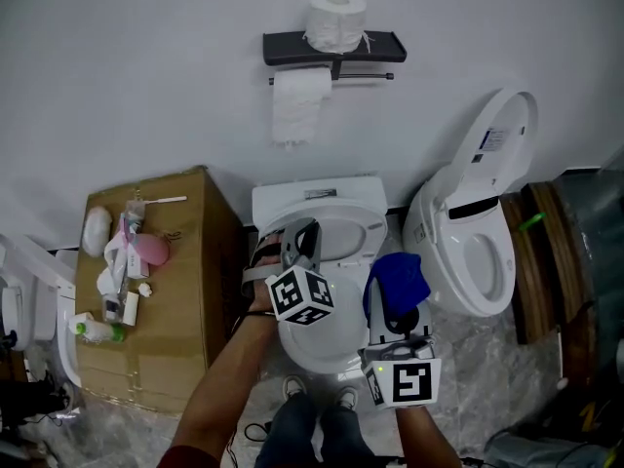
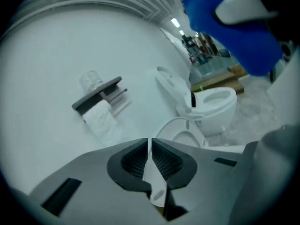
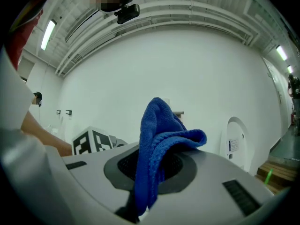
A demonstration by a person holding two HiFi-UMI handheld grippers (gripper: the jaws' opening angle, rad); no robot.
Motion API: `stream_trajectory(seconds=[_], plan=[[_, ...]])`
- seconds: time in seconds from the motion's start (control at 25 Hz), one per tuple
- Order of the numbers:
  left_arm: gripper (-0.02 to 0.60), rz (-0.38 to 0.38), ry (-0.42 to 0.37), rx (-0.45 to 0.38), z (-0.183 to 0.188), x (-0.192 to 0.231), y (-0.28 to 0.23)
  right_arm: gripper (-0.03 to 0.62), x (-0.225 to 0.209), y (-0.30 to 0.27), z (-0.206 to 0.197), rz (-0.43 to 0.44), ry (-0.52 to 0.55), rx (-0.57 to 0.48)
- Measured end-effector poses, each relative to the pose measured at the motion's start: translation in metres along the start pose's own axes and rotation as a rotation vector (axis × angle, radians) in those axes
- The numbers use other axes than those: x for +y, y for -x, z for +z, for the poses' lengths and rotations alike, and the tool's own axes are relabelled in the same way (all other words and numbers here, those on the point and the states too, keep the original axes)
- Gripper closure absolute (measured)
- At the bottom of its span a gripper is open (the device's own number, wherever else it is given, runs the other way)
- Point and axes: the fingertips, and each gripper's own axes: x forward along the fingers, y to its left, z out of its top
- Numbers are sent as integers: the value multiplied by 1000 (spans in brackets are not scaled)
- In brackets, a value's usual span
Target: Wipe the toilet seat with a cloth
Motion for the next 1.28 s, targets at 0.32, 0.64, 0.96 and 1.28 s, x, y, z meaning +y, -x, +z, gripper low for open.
stream_trajectory(seconds=[0.32, 0.64, 0.96, 1.28], plan=[[449, -96, -485, 194, -27, -17, -69, 533, -17, 6, -11, -37, 0, 33], [437, -77, -449, 213, -29, -18, -80, 533, -31, 7, -19, -69, -6, 49], [474, -106, -411, 187, -23, -34, -50, 533, -30, 4, -13, -59, -15, 32], [505, -154, -433, 159, -22, -78, 9, 533, -36, 16, -8, -64, -19, 10]])
